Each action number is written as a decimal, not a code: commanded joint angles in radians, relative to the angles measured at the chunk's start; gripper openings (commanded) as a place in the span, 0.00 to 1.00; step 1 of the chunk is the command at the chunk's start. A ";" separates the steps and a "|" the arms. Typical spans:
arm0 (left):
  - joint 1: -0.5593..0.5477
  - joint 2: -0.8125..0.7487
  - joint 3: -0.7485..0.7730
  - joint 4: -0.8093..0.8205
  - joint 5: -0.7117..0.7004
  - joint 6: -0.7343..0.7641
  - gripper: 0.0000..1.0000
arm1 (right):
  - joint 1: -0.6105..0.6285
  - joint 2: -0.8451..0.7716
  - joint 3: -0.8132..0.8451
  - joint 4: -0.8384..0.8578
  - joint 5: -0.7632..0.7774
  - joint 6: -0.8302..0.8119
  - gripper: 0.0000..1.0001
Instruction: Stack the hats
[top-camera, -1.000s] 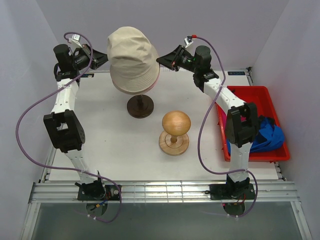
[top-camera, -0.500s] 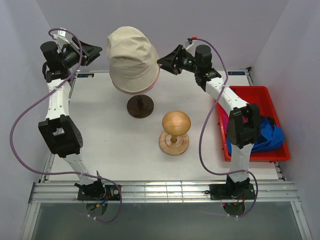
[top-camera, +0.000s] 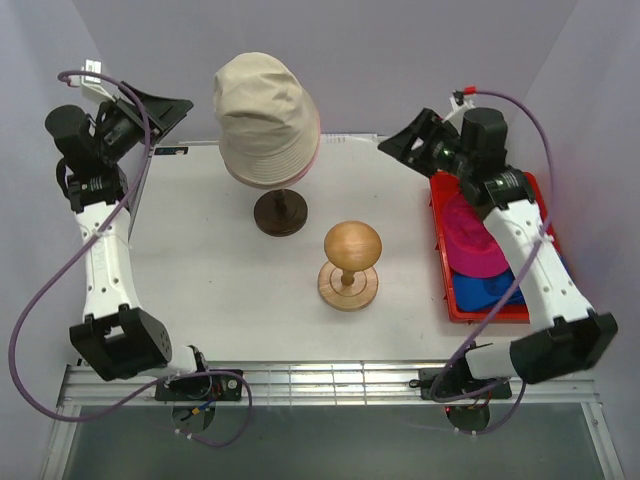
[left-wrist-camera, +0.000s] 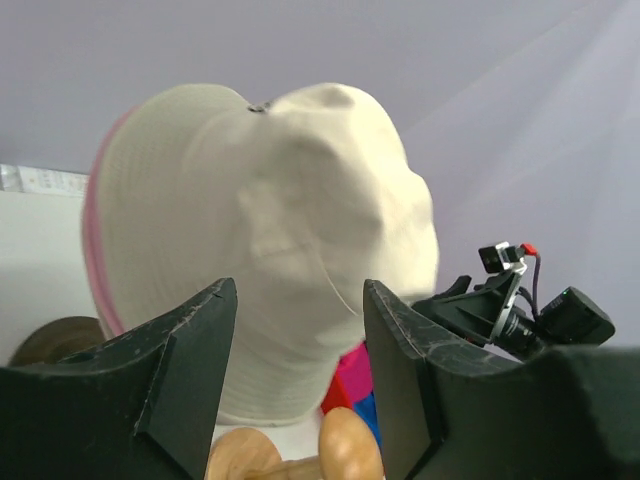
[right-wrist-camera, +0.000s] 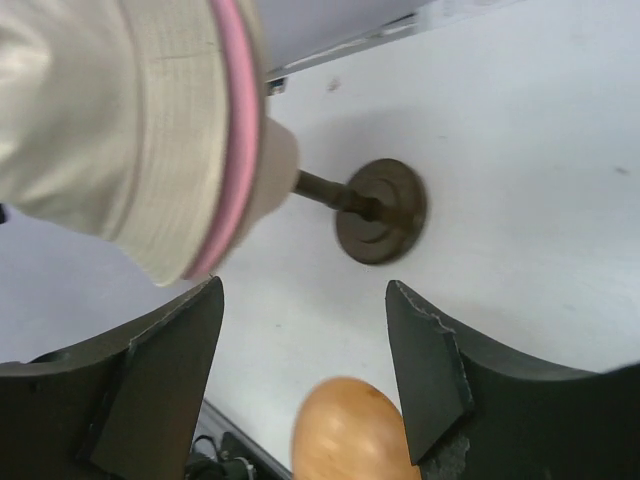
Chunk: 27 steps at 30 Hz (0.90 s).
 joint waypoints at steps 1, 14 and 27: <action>-0.007 -0.141 -0.175 0.077 -0.009 -0.039 0.64 | -0.046 -0.163 -0.168 -0.241 0.188 -0.125 0.72; -0.105 -0.520 -0.562 0.033 -0.088 -0.076 0.64 | -0.555 -0.254 -0.485 -0.372 0.124 -0.329 0.73; -0.213 -0.633 -0.771 0.027 -0.054 -0.070 0.63 | -0.733 0.006 -0.367 -0.332 0.267 -0.351 0.71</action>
